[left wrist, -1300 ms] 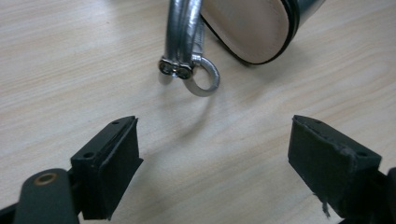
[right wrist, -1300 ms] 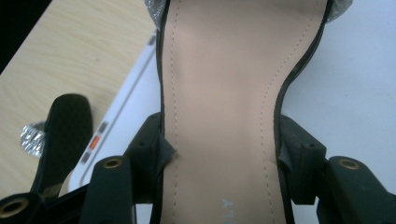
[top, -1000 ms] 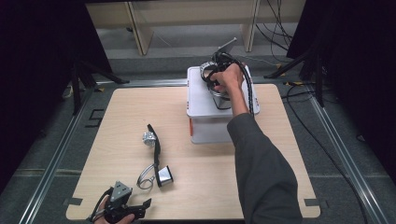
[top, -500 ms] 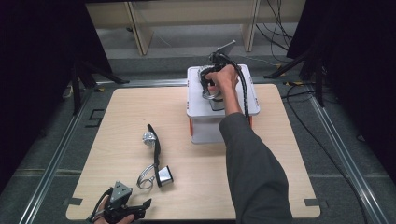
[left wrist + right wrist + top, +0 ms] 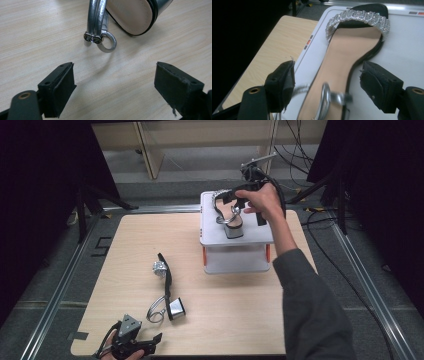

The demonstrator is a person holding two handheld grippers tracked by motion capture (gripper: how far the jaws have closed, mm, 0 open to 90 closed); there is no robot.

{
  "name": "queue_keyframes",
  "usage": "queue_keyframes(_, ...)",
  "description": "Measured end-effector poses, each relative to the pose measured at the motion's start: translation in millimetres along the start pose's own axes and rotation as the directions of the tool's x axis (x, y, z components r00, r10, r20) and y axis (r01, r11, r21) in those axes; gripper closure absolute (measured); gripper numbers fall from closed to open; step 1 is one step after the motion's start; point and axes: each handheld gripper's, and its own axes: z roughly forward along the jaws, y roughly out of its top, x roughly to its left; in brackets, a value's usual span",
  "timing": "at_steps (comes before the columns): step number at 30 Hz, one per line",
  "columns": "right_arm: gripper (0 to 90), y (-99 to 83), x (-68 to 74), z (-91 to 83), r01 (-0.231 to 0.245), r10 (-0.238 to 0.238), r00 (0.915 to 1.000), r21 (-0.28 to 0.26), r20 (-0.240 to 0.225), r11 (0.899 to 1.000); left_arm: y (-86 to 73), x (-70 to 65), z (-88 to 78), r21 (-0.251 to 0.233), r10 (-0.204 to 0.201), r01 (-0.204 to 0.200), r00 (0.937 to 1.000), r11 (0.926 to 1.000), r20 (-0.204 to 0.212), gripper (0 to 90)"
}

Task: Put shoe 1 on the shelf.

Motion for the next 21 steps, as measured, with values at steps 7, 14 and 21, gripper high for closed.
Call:
queue_keyframes(7, 28.4, -39.6, -5.4, -43.1, 0.165, -0.165, 0.9857, -0.006, -0.034, 0.986, -0.2, 0.4, 2.7, 0.003, -0.013, 0.013, 0.9998, 0.9999, -0.012, 15.9)
queue_keyframes(14, 28.8, -95.9, -6.4, -65.5, 0.249, -0.249, 0.9668, -0.009, -0.058, 0.969, 1.4, 1.5, 2.9, -0.012, -0.034, 0.034, 0.9992, 0.9994, -0.021, 15.9)
queue_keyframes(21, 28.9, -146.2, -1.8, -68.9, 0.315, -0.318, 0.9415, -0.040, -0.113, 0.948, 2.7, 1.3, 4.8, -0.027, -0.029, 0.028, 0.9994, 0.9992, -0.021, 16.1)
